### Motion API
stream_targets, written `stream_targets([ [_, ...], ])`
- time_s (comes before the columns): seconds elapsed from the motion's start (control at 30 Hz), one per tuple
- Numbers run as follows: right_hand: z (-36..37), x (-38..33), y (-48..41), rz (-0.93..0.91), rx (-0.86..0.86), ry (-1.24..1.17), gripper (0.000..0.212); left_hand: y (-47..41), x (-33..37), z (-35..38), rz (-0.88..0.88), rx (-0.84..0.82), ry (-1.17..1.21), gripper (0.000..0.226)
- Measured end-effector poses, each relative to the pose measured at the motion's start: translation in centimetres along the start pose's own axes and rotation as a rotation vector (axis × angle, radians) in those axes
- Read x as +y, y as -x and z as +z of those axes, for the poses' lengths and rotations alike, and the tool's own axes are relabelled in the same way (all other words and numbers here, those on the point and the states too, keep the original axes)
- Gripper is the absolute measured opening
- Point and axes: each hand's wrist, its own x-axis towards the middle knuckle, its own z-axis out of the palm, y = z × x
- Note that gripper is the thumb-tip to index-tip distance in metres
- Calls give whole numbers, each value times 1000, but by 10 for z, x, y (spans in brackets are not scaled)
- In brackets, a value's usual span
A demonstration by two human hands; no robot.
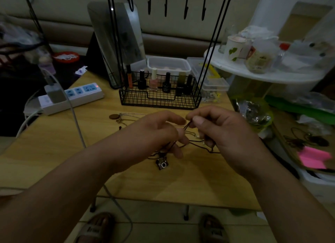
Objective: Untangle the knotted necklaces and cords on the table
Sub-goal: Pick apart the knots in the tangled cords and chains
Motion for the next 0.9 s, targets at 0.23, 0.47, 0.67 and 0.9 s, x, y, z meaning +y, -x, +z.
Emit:
stream_targets([
  [0.23,0,-4,1,-16,-60,-29,26,-6,-3,1,85,156,-25,4],
  [0.47,-3,-2,-1,-34,9,-72,20,-8,-4,0,96,189,24,10],
  [0.67,1,-3,-1,-79,-19,-57,12,-6,0,4,114,190,31,18],
  [0.9,4,-5,2,-54,-22,26,11,-4,-3,4,112,196,19,16],
])
